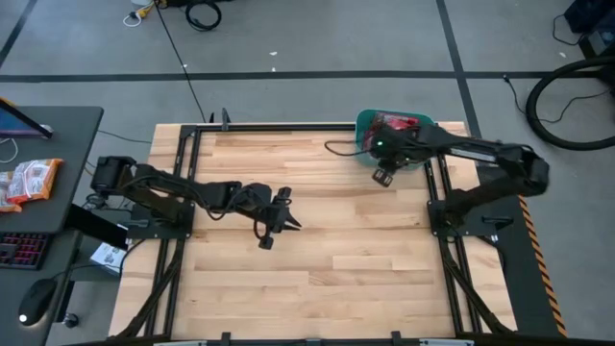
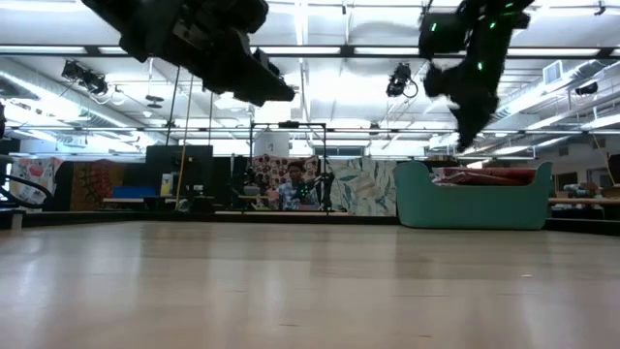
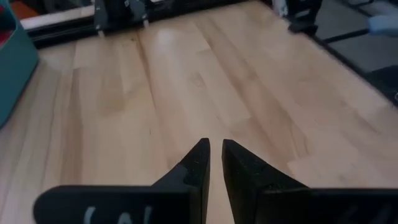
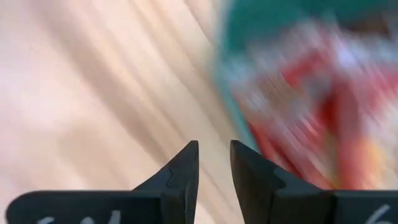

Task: Sort popcorn bags into baskets
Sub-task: Return to Home Position

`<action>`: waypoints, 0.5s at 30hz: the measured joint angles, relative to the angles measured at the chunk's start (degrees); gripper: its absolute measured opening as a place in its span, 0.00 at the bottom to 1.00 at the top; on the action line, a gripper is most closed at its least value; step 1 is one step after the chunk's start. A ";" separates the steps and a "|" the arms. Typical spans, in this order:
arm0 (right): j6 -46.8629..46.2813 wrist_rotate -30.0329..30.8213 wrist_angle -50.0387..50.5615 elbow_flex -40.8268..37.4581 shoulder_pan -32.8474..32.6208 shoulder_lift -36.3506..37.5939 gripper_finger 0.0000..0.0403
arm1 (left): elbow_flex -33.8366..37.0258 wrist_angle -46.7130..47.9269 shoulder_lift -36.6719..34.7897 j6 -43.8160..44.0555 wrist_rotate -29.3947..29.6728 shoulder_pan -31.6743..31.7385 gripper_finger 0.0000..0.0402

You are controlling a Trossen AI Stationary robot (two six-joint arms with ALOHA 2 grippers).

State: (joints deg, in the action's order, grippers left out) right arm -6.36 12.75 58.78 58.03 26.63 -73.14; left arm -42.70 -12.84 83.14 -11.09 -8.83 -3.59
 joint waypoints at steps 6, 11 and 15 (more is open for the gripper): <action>0.15 -14.46 -18.57 -9.57 -0.14 11.67 0.21 | 0.33 2.09 -2.89 0.40 -1.92 2.50 0.12; -3.85 -18.49 -30.45 -20.55 -2.58 21.31 0.18 | 6.97 -4.24 -9.28 3.43 1.10 3.69 0.12; -8.68 -19.07 -48.23 -31.43 -4.65 28.26 0.17 | 14.27 -11.09 -15.72 6.01 5.11 5.06 0.12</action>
State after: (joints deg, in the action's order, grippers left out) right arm -15.04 -6.32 10.54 26.60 21.98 -44.89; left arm -28.43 -23.93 67.41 -5.08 -3.72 1.47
